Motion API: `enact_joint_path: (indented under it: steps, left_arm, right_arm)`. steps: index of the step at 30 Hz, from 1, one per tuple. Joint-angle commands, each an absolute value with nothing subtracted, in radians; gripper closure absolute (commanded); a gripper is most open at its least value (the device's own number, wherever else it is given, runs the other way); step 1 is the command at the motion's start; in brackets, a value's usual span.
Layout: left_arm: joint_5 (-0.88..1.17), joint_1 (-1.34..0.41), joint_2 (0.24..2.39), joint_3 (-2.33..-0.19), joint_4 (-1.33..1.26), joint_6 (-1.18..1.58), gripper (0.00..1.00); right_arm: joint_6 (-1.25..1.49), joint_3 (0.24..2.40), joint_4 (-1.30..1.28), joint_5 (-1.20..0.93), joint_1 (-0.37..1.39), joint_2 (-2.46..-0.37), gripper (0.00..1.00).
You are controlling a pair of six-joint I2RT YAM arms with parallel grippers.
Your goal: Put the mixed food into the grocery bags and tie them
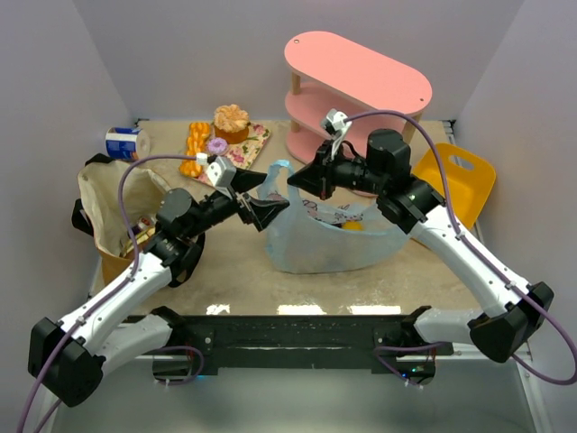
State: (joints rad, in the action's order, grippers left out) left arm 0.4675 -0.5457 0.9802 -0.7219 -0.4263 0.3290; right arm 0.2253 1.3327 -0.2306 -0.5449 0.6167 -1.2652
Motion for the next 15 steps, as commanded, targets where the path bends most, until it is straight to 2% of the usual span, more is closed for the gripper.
enact_joint_path:
  steps: [1, 11, 14, 15]
  left_arm:
    - [0.494, -0.549, 1.002, -0.747, -0.482, 0.314, 0.00]
    - [0.546, -0.563, 1.092, -0.700, -0.655, 0.396, 0.00]
    - [0.537, -0.566, 1.097, -0.674, -0.702, 0.416, 0.10]
    - [0.534, -0.565, 1.097, -0.666, -0.712, 0.420, 0.21]
  right_arm:
    - [0.282, 1.333, -0.103, -0.558, 0.637, -1.275, 1.00]
    - [0.322, 1.328, -0.040, -0.546, 0.670, -1.321, 1.00]
    - [0.322, 1.328, -0.048, -0.523, 0.670, -1.319, 1.00]
    - [0.316, 1.328, -0.051, -0.517, 0.670, -1.316, 1.00]
